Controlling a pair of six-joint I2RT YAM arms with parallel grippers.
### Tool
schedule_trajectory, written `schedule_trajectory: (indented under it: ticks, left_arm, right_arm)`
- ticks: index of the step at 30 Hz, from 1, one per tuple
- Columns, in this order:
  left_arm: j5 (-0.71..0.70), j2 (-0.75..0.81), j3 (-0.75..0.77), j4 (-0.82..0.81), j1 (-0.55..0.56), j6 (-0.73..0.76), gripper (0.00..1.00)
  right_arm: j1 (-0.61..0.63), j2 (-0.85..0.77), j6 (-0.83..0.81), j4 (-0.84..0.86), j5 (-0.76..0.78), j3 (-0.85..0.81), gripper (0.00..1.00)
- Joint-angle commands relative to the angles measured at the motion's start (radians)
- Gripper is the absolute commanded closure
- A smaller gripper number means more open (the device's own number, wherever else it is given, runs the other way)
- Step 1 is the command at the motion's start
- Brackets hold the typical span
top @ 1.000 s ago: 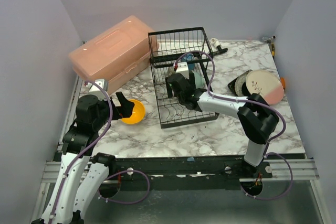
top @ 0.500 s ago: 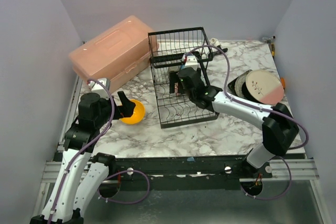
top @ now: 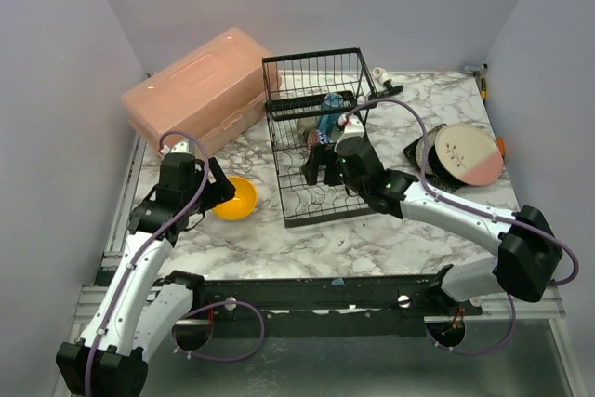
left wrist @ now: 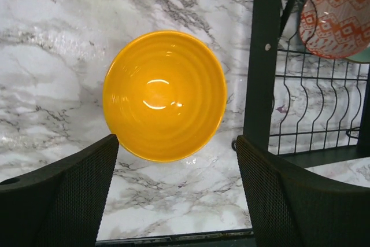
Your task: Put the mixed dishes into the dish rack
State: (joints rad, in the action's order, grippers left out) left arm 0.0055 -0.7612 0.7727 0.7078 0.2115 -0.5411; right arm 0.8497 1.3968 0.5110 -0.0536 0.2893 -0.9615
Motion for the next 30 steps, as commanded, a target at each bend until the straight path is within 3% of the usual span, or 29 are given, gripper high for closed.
schedule_trajectory:
  ticks: [1,5,21,30]
  left_arm:
    - [-0.068,-0.046,-0.047,0.038,0.002,-0.163,0.22]
    - [-0.124,-0.097,-0.059,0.071,0.002,-0.232,0.36]
    - [-0.207,-0.199,-0.126,0.029,0.002,-0.291,0.47]
    - [-0.219,-0.250,-0.132,-0.017,0.002,-0.291,0.70]
  right_arm:
    - [0.004,-0.043,0.024,0.022,-0.024,0.018,0.06]
    - [0.003,-0.070,0.028,0.009,-0.021,0.028,0.06]
    - [0.004,-0.176,0.039,0.009,0.012,0.091,0.06]
    - [0.003,-0.168,0.055,0.024,-0.023,0.094,0.06]
